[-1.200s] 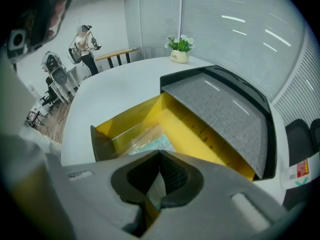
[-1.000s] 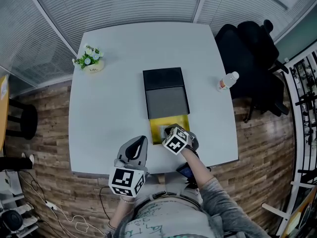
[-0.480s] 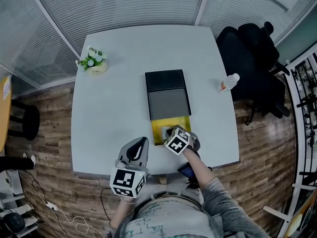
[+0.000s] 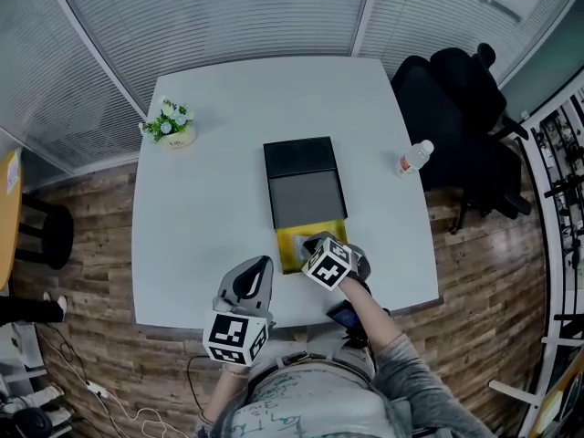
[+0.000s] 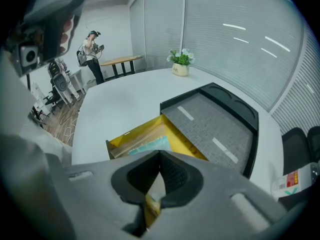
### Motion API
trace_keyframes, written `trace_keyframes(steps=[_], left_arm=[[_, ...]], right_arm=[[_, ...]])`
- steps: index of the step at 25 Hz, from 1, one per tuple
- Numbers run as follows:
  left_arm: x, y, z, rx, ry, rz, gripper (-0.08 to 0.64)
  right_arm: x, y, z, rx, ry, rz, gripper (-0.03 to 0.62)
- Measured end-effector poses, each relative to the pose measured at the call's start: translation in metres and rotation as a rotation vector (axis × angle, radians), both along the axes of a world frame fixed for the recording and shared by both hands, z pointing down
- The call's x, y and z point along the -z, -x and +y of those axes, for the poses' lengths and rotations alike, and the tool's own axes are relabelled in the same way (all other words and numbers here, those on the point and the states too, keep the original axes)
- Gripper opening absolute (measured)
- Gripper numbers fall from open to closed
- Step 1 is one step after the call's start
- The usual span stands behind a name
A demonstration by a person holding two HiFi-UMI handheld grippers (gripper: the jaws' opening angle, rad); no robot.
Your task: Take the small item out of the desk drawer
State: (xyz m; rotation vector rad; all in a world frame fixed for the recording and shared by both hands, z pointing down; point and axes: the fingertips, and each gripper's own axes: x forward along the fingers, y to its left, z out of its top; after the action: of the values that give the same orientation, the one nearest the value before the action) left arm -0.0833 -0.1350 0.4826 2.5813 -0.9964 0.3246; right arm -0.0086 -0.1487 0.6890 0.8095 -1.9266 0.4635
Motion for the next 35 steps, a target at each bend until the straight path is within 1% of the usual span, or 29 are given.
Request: trace_keyframes(steps=[3, 7, 14, 19, 26, 29, 35], left_arm=[[0.002, -0.002, -0.001, -0.006, -0.003, -0.001, -0.002], [0.002, -0.005, -0.002, -0.013, -0.003, -0.005, -0.002], [0.000, -0.015, 0.003, -0.032, 0.005, -0.012, -0.002], [0.001, -0.020, 0.009, -0.042, 0.010, -0.001, -0.003], [0.003, -0.025, 0.015, -0.038, 0.008, 0.004, -0.002], [0.006, -0.027, 0.013, -0.032, -0.001, 0.007, -0.002], [0.010, -0.031, 0.012, -0.024, -0.006, 0.016, -0.002]], right_arm=[[0.015, 0.001, -0.001, 0.002, -0.019, -0.014, 0.003], [0.033, -0.002, -0.003, 0.013, -0.052, -0.004, 0.003], [0.075, -0.006, 0.000, 0.003, -0.114, -0.024, 0.003], [0.104, -0.004, 0.002, 0.014, -0.152, -0.035, 0.003], [0.147, -0.003, 0.001, 0.032, -0.238, -0.020, 0.003], [0.163, -0.002, 0.000, 0.034, -0.255, -0.034, 0.003], [0.183, -0.004, 0.004, 0.038, -0.266, -0.030, 0.003]])
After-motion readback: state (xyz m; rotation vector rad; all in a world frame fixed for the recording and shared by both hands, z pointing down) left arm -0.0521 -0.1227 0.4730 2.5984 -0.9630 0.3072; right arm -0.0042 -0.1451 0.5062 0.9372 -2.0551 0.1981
